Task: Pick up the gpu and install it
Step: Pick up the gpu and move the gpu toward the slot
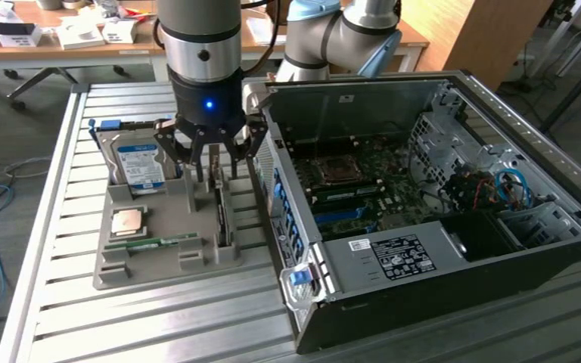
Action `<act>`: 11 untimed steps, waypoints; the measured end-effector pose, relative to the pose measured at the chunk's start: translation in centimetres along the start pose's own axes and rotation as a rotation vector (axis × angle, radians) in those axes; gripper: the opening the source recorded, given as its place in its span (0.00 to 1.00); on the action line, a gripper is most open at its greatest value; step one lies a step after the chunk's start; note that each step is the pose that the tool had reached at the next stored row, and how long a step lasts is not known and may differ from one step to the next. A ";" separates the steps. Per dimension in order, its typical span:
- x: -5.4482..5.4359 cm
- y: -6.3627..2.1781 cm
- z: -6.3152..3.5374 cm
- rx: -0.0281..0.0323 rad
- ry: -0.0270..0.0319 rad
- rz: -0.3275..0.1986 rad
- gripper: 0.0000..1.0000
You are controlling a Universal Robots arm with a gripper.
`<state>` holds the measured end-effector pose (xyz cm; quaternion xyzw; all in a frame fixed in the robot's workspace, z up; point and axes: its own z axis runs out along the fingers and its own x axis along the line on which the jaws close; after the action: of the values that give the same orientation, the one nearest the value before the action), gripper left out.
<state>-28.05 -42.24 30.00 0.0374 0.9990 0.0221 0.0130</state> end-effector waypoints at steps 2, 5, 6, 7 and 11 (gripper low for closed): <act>0.0 0.00 0.05 -0.0002 -0.0002 0.000 0.53; 0.0 -0.01 0.28 -0.0001 0.0000 0.000 0.53; 0.0 -0.01 0.34 -0.0001 -0.0001 0.000 0.53; 0.0 -0.02 0.40 -0.0001 -0.0001 0.000 0.53; 0.0 -0.02 0.47 -0.0001 0.0000 0.000 0.53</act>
<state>-28.05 -42.24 29.53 0.0374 0.9990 0.0222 0.0130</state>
